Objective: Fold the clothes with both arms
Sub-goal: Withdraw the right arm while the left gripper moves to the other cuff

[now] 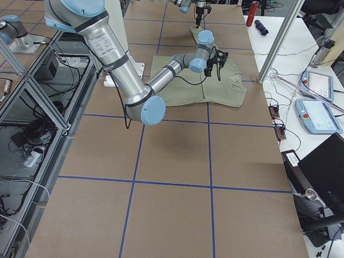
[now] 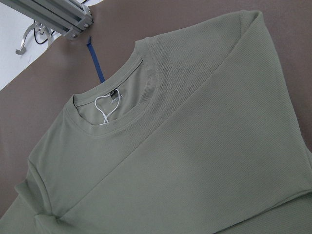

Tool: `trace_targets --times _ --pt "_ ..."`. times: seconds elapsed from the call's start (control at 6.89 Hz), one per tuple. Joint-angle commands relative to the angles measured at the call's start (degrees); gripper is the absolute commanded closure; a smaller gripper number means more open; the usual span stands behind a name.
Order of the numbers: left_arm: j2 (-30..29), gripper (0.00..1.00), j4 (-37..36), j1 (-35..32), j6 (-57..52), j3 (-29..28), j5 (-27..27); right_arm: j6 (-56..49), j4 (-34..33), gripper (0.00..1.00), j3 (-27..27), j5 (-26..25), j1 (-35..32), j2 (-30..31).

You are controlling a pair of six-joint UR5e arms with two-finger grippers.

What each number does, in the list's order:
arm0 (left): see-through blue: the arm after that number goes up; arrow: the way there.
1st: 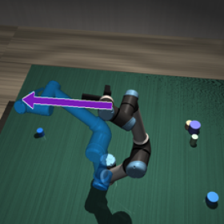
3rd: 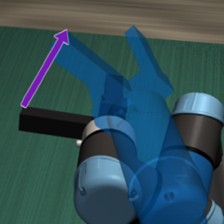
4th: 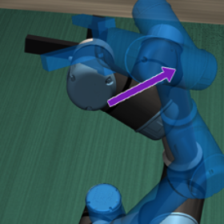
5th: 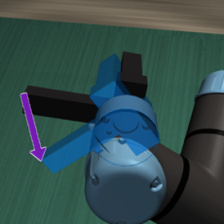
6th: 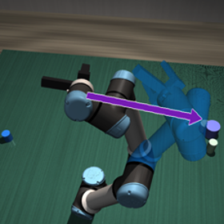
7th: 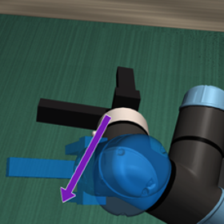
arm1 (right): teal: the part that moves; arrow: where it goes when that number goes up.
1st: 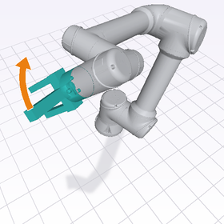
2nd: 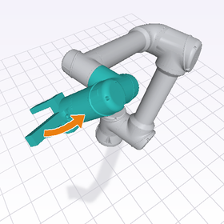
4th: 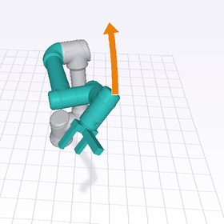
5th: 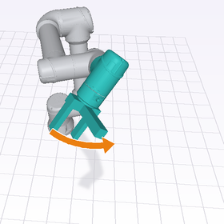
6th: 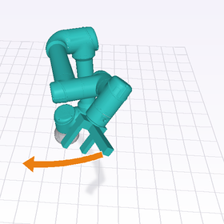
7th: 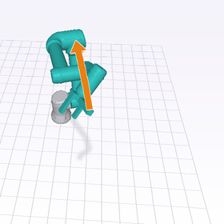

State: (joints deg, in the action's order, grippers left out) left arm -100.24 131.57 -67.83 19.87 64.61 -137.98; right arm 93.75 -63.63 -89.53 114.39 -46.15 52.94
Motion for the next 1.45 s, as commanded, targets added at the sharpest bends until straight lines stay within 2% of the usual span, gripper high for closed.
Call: trace_targets --times 0.0,0.15,0.29,0.44,0.73,1.02,1.16,1.31 --pt "-0.92 0.35 0.26 0.24 -0.01 -1.5 0.07 0.2 0.0 0.01 -0.12 -0.04 0.01 0.06" --pt "-0.93 0.5 0.35 0.24 -0.01 -1.42 0.07 0.29 0.0 0.01 -0.12 -0.04 0.01 0.06" --pt "-0.84 0.72 0.44 0.24 -0.01 -0.99 -0.1 0.29 0.0 0.01 -0.12 -0.39 0.09 -0.02" --pt "-1.27 1.0 0.44 0.24 -0.62 -0.46 -0.54 0.38 0.0 0.01 -0.12 -0.39 0.27 0.06" --pt "-1.19 1.0 0.53 0.16 -0.63 1.37 -1.76 0.38 0.0 0.01 -0.04 -1.96 0.97 0.06" --pt "-0.14 1.0 0.53 -0.28 0.16 6.98 -10.87 -0.14 0.0 0.01 -1.51 -2.15 0.71 0.93" --pt "-0.48 1.0 0.53 -0.11 6.52 12.06 -12.22 -0.58 -0.09 0.01 -6.23 -1.46 0.1 5.9" --pt "-2.4 1.0 0.62 0.24 18.94 18.12 -12.23 -1.2 -0.18 0.01 -9.49 -0.23 -2.52 9.87"
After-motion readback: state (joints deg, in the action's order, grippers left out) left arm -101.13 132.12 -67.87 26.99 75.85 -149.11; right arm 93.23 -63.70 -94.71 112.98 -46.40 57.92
